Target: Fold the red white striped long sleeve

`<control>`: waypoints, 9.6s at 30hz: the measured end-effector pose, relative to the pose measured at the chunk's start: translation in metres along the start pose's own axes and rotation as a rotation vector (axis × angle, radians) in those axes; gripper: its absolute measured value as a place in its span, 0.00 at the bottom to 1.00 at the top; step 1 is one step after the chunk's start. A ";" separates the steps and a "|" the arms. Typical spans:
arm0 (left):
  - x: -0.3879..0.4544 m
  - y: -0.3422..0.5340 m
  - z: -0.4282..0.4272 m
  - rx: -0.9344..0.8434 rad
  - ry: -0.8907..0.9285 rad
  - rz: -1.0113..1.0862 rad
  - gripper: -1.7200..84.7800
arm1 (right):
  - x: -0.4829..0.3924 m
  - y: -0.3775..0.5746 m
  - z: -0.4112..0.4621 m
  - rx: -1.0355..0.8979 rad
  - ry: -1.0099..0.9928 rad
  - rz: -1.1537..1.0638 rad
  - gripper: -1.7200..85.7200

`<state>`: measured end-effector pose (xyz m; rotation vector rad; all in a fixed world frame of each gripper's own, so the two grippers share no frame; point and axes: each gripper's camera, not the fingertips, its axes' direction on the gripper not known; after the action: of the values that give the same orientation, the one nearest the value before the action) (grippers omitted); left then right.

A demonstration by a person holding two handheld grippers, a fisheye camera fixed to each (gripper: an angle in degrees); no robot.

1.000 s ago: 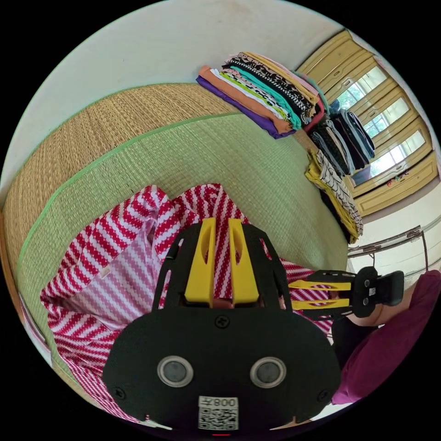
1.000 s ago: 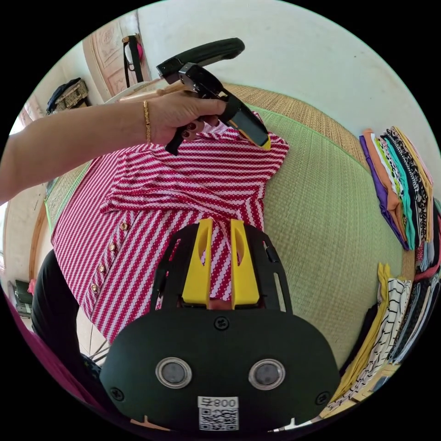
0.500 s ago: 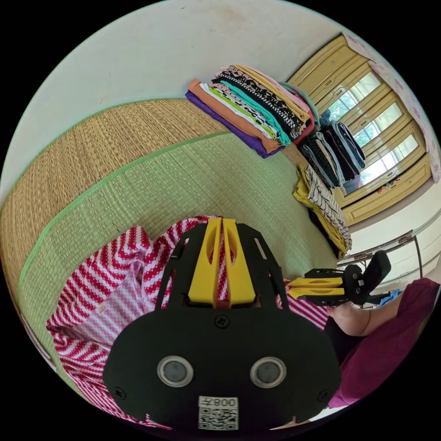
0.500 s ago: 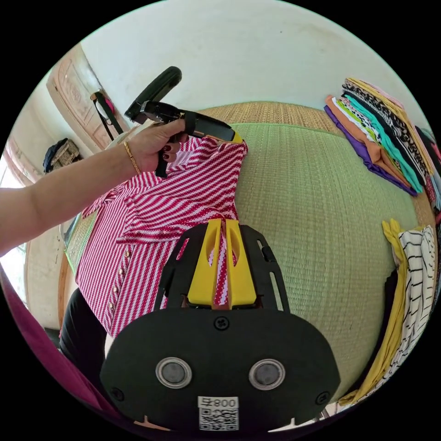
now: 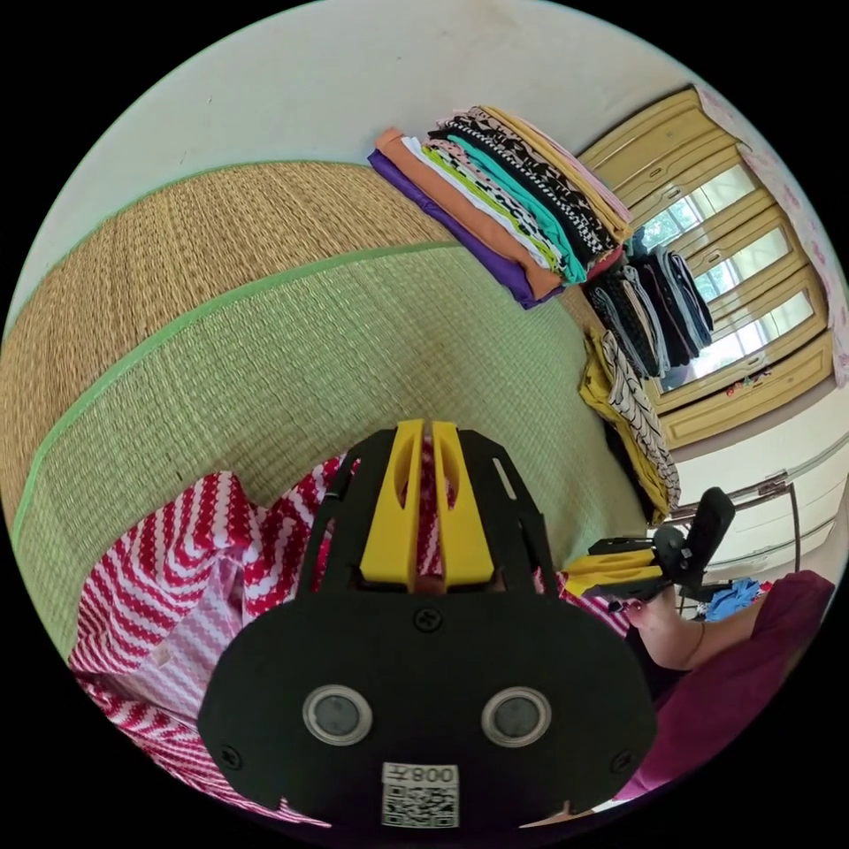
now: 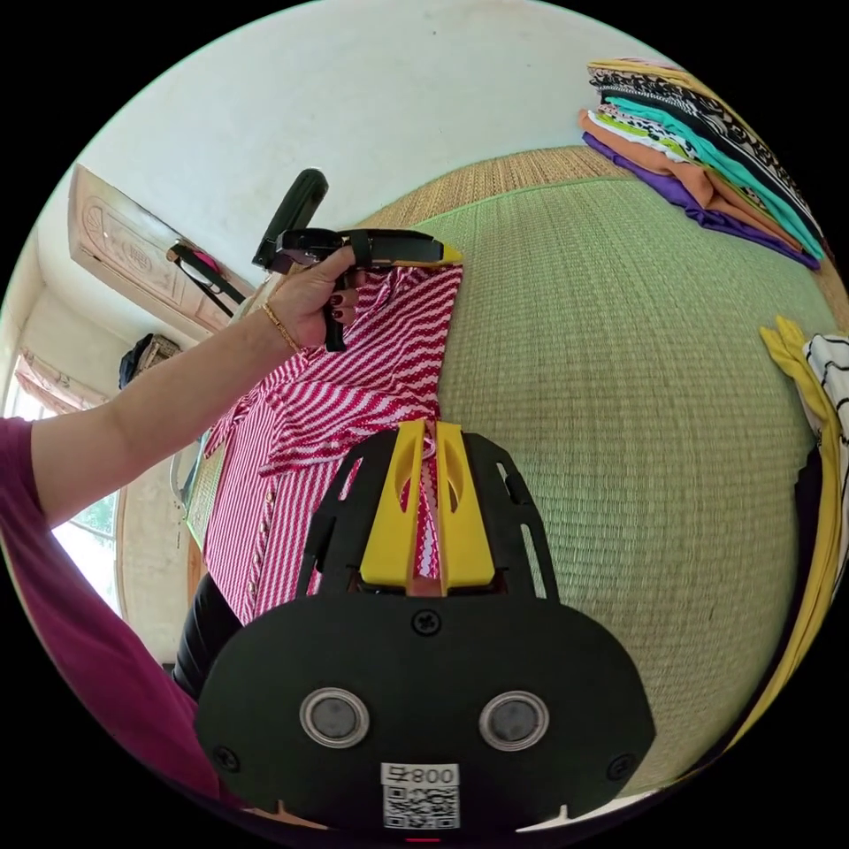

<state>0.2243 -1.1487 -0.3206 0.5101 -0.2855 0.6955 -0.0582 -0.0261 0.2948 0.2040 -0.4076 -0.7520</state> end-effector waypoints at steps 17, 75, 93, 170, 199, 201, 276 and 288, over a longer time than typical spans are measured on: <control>0.028 0.173 -0.121 0.069 0.041 -0.031 0.02 | 0.014 -0.036 0.017 -0.064 0.061 -0.109 0.02; -0.110 0.741 -0.622 -0.021 -0.718 -0.628 0.07 | -0.370 -0.215 0.103 -0.469 -0.139 -0.523 0.02; -0.107 0.779 -0.771 0.253 -0.133 -0.466 0.03 | -0.470 -0.260 0.082 -0.437 -0.261 -0.614 0.05; -0.020 1.045 -0.482 0.972 0.816 -0.800 0.02 | -0.502 -0.436 0.091 -0.455 -0.158 -0.758 0.03; 0.091 0.871 -0.267 0.641 0.779 -0.960 0.02 | -0.297 -0.473 0.141 -0.637 0.222 -0.615 0.04; 0.093 0.866 -0.264 0.628 0.751 -0.949 0.03 | -0.280 -0.467 0.147 -0.637 0.188 -0.588 0.05; -0.044 0.737 -0.378 0.440 -0.085 -0.730 0.02 | -0.265 -0.284 0.154 -0.443 0.281 -0.510 0.11; -0.093 0.729 -0.380 0.453 -0.094 -0.733 0.02 | -0.231 -0.304 0.171 -0.456 0.298 -0.493 0.03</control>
<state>-0.3022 -0.5189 -0.4232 1.0131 -0.0099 0.0100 -0.4721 -0.0888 0.2852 -0.0190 0.1127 -1.2566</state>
